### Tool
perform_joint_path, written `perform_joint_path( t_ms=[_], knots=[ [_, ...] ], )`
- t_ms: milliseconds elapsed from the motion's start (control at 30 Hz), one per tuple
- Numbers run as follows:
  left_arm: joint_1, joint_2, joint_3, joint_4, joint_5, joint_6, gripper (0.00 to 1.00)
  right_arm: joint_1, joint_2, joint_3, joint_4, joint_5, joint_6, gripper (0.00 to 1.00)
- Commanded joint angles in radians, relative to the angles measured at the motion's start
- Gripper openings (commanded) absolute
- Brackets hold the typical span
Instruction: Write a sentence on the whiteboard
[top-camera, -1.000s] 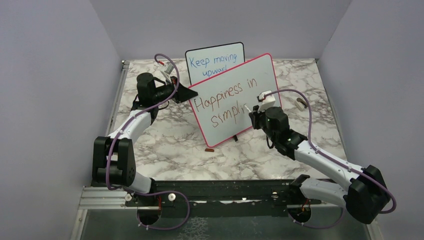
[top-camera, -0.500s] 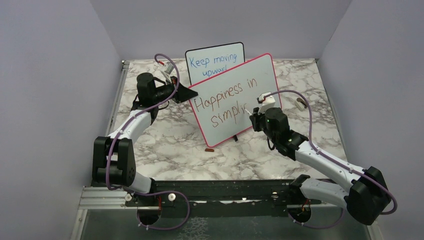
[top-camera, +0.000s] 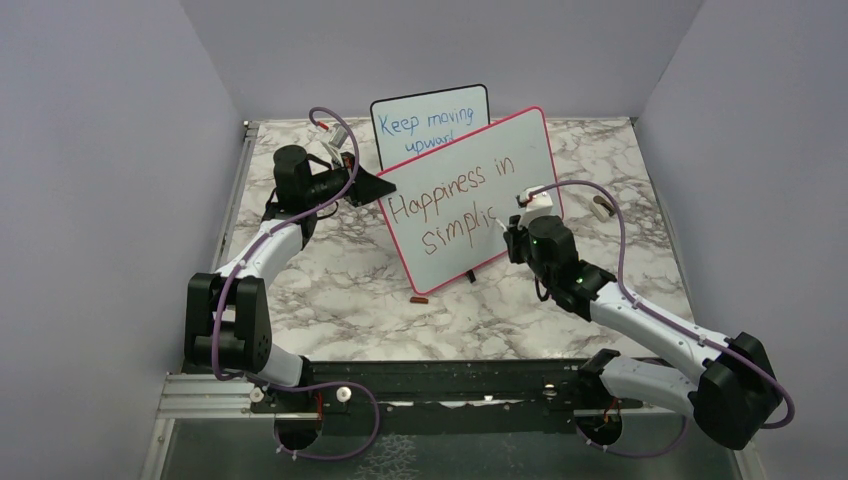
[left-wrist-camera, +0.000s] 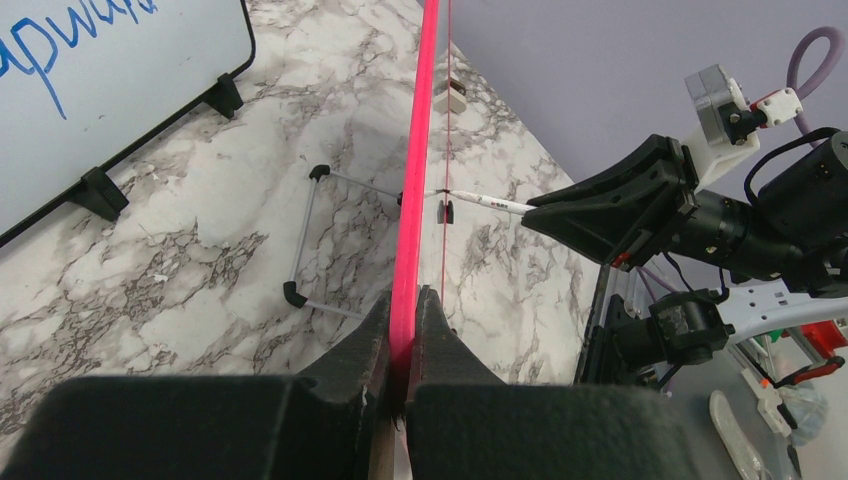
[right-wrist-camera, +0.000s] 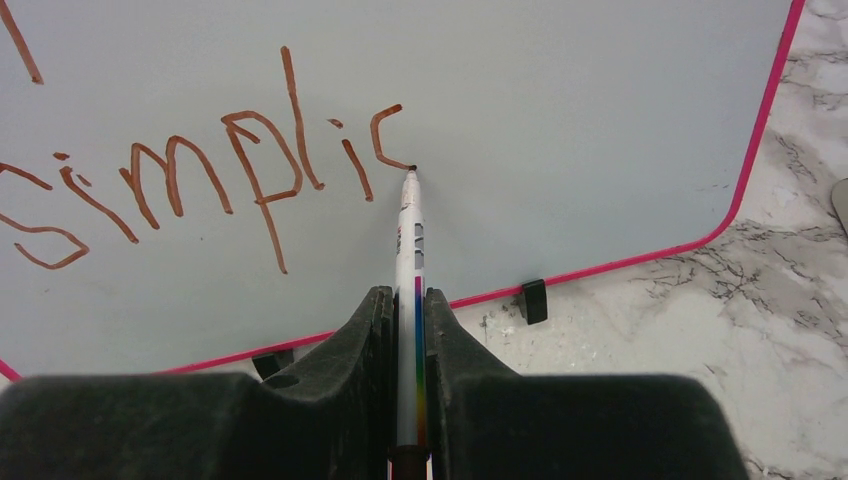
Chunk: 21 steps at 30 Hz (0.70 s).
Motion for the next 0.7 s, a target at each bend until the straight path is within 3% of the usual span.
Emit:
perform_joint_path(
  t_ms=[0, 667],
  knots=[
    [-0.015, 0.037, -0.015, -0.117, -0.071, 0.100, 0.00, 0.000, -0.006, -0.005, 0.009, 0.052, 0.001, 0.01],
    [-0.015, 0.034, -0.014, -0.124, -0.074, 0.106, 0.00, -0.014, -0.005, 0.039, 0.131, 0.037, -0.042, 0.01]
  ],
)
